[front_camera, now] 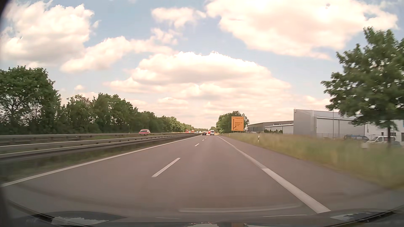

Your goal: Follow the waypoints while adhering to traffic rules and regulations

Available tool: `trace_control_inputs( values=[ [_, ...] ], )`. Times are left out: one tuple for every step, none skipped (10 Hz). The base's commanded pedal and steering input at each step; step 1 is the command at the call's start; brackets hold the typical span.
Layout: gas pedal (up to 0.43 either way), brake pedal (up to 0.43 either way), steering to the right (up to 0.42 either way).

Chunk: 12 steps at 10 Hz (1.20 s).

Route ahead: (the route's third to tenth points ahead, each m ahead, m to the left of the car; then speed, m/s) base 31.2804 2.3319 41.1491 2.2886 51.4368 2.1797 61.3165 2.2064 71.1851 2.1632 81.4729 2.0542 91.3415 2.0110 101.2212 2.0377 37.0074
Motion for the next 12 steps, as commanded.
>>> trace_control_inputs(
  values=[
    [0.197, 0.012, -0.001],
    [0.197, 0.012, -0.001],
    [0.209, 0.012, -0.001],
    [0.209, 0.012, -0.001],
    [0.209, 0.012, -0.001],
    [0.220, 0.012, -0.001],
    [0.220, 0.012, -0.001],
    [0.240, 0.012, -0.001],
    [0.240, 0.012, -0.001],
    [0.240, 0.012, -0.001],
    [0.240, 0.012, -0.001],
    [0.240, 0.012, -0.001]
  ],
)
